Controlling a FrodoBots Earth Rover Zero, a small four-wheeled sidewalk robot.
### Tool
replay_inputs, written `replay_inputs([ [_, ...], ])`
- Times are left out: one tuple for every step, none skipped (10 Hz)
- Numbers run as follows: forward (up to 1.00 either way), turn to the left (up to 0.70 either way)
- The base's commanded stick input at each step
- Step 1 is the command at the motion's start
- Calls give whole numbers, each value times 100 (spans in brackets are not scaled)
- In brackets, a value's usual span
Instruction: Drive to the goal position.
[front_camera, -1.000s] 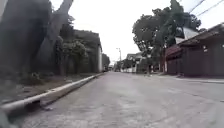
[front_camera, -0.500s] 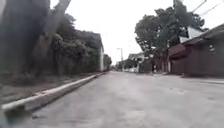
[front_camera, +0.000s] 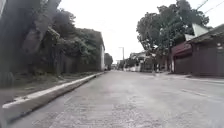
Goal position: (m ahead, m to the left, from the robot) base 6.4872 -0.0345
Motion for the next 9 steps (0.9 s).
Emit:
replay_inputs([
  [85, 0],
  [85, -10],
  [85, -31],
  [85, -19],
  [85, -7],
  [85, 0],
  [85, 0],
  [85, 0],
  [85, 0],
])
